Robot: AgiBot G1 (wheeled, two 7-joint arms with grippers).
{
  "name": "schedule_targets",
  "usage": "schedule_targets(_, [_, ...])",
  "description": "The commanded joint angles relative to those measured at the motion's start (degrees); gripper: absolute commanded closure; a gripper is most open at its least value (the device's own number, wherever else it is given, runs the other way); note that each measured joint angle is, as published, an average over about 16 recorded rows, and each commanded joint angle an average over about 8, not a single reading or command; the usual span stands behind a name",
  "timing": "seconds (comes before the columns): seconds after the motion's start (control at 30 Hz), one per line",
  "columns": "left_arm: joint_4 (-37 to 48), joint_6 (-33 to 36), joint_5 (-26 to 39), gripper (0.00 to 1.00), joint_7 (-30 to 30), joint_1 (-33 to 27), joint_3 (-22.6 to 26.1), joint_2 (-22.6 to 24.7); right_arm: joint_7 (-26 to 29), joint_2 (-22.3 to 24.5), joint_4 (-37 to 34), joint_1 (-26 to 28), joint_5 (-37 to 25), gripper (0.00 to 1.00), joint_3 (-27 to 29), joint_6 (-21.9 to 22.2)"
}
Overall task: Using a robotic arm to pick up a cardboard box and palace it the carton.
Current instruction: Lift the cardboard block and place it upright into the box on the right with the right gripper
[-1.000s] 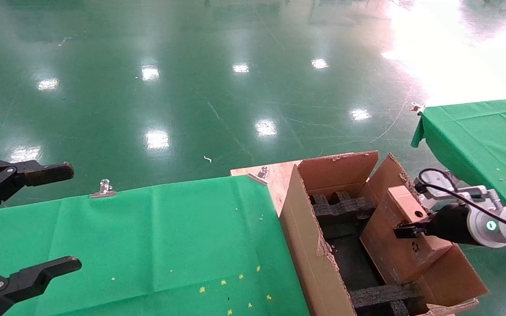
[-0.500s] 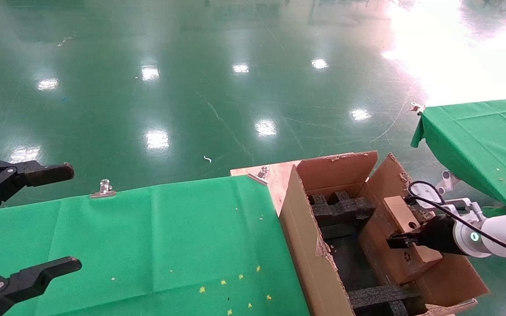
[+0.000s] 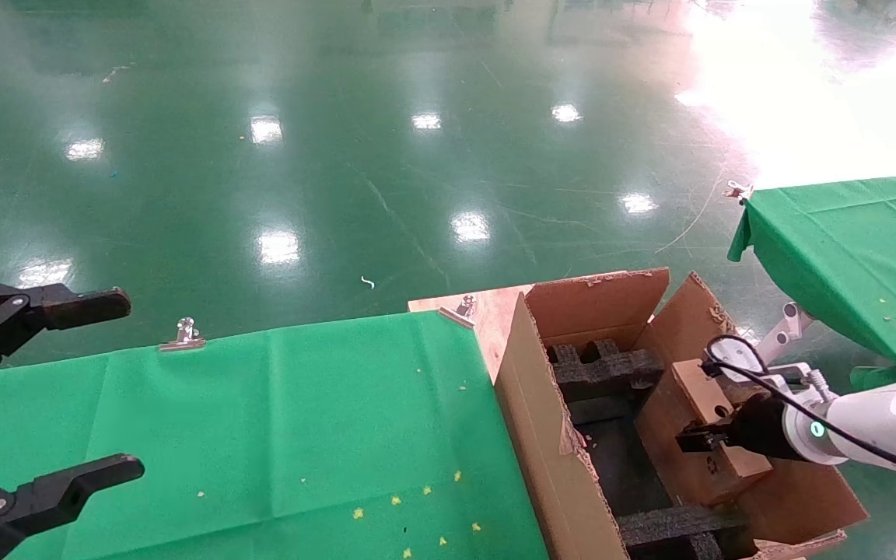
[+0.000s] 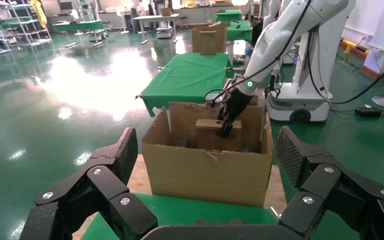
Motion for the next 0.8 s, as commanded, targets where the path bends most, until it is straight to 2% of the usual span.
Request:
schedule_targets(0.03, [0.0,0.0,0.0,0.0,0.0,0.0,0.0,0.0,0.15,-0.57,-0.46,-0.81,0.21,1.0,-0.09,0.23])
schedule_targets(0.23, [0.0,0.0,0.0,0.0,0.0,0.0,0.0,0.0,0.31,-1.92,-1.82,-2.62,1.18,1.0,-0.11,0.86])
schedule_targets(0.3, [0.0,0.0,0.0,0.0,0.0,0.0,0.0,0.0,0.31,-2.25,-2.16,-2.99,1.44,0.94,-0.07,1.05])
schedule_targets(0.5, [0.01,-0.01,-0.02,0.0,0.0,0.01,0.0,-0.01,0.21,-2.89,-2.79,-3.69,1.77,0.2,-0.05,1.44])
schedule_targets(0.57, [0.01,-0.01,-0.03,0.0,0.0,0.02,0.0,-0.01,0.2,-2.98,-2.88,-3.8,1.8,0.01,-0.06,1.51])
schedule_targets(0.8, [0.01,-0.01,-0.03,0.0,0.0,0.01,0.0,-0.01,0.18,-2.87,-2.74,-3.68,1.83,0.0,-0.04,1.49])
